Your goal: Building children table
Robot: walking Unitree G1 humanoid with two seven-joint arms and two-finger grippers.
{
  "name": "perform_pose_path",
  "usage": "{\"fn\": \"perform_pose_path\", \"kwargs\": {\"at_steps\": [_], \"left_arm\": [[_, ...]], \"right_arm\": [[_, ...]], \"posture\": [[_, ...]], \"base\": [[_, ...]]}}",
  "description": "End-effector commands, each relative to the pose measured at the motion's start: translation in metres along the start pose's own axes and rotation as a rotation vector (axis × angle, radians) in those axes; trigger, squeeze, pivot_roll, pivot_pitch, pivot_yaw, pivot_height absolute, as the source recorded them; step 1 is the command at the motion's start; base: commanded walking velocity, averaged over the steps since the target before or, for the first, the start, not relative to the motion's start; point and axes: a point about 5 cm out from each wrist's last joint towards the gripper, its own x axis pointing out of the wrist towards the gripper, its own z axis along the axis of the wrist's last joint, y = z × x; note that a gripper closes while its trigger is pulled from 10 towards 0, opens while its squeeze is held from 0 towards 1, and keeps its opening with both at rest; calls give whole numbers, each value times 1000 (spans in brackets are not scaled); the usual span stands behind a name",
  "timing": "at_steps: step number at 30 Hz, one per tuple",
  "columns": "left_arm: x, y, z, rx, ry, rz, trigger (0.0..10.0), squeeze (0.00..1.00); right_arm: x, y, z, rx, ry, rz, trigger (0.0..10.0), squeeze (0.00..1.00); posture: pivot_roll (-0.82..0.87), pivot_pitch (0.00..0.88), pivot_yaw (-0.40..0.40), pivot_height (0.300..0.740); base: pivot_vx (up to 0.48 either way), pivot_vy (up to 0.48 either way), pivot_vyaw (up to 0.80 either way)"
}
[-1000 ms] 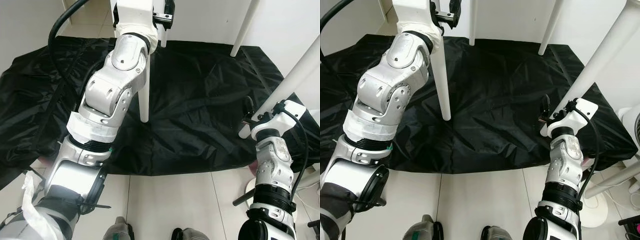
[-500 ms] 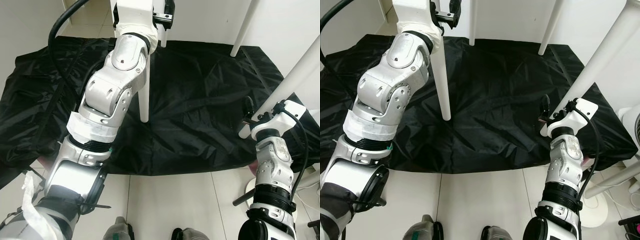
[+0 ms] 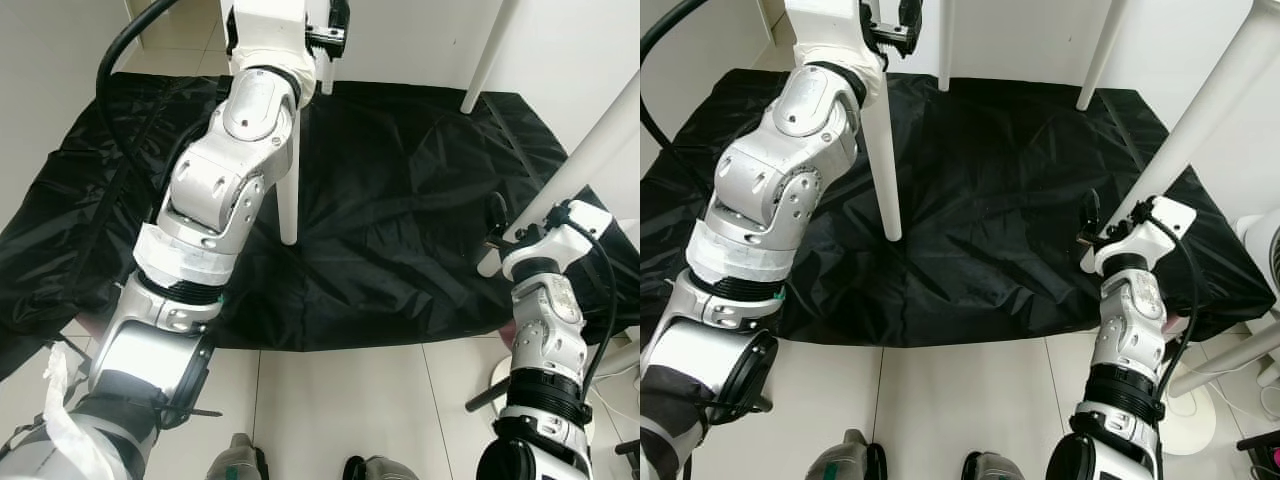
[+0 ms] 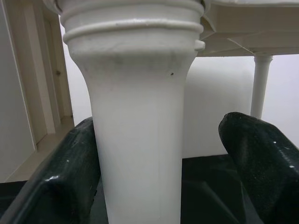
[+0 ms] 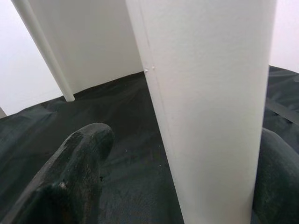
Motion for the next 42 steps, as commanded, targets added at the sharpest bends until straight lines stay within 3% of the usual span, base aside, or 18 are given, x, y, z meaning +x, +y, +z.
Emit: {"fn": "perform_pose_path", "kwargs": {"at_steps": [1, 7, 8, 9, 10, 11, 12, 14, 25, 31, 33, 35, 38, 39, 42], "left_arm": [[-1, -20, 9, 0, -39, -247, 10000, 0], [-1, -20, 9, 0, -39, -247, 10000, 0], [-3, -20, 6, 20, -24, -243, 10000, 0], [-17, 1, -19, 100, 64, -120, 10000, 0], [-17, 1, -19, 100, 64, -120, 10000, 0], [-28, 16, -35, 160, 127, -31, 10000, 0], [-28, 16, -35, 160, 127, -31, 10000, 0], [-41, 31, -50, 221, 187, 54, 10000, 0], [-42, 34, -52, 228, 194, 60, 10000, 0], [-61, 40, -64, 251, 256, 71, 10000, 0], [-61, 40, -64, 251, 256, 71, 10000, 0], [-74, 41, -69, 254, 292, 60, 10000, 0], [-81, 42, -70, 254, 303, 55, 10000, 0], [-87, 42, -71, 251, 310, 51, 10000, 0], [-87, 42, -71, 251, 310, 51, 10000, 0]], "right_arm": [[2, 6, 0, -7, 3, 33, 10000, 0], [2, 6, 0, -7, 3, 33, 10000, 0], [1, 8, 3, -1, -21, 37, 10000, 0], [-1, 16, 8, -15, -45, 92, 10000, 0], [-1, 16, 8, -15, -45, 92, 10000, 0], [-3, 22, 12, -26, -59, 134, 10000, 0], [-3, 22, 12, -26, -59, 134, 10000, 0], [-5, 29, 15, -37, -67, 176, 10000, 0], [-5, 29, 15, -42, -67, 179, 10000, 0], [-12, 30, 18, -76, -95, 158, 10000, 0], [-12, 30, 18, -76, -95, 158, 10000, 0], [-22, 30, 18, -91, -108, 126, 10000, 0], [-27, 31, 17, -93, -110, 115, 10000, 0], [-33, 31, 16, -96, -107, 107, 10000, 0], [-33, 31, 16, -96, -107, 107, 10000, 0]], "posture": [[7, 168, 30, 740], [7, 168, 30, 740], [7, 0, 0, 740], [11, 0, 0, 740], [11, 0, 0, 740], [12, 0, 0, 740], [12, 0, 0, 740], [11, 0, 0, 740], [12, 0, 0, 740], [6, 0, 0, 740], [6, 0, 0, 740], [6, 0, 0, 740], [10, 0, 0, 740], [10, 175, -15, 740], [10, 175, -15, 740]], "base": [[0, 0, 0], [0, 0, 0], [0, 0, 0], [0, 0, 0], [0, 0, 0], [0, 0, 0], [0, 0, 0], [0, 0, 0], [0, 0, 0], [0, 0, 0], [0, 0, 0], [0, 0, 0], [0, 0, 0], [0, 0, 0], [0, 0, 0]]}}
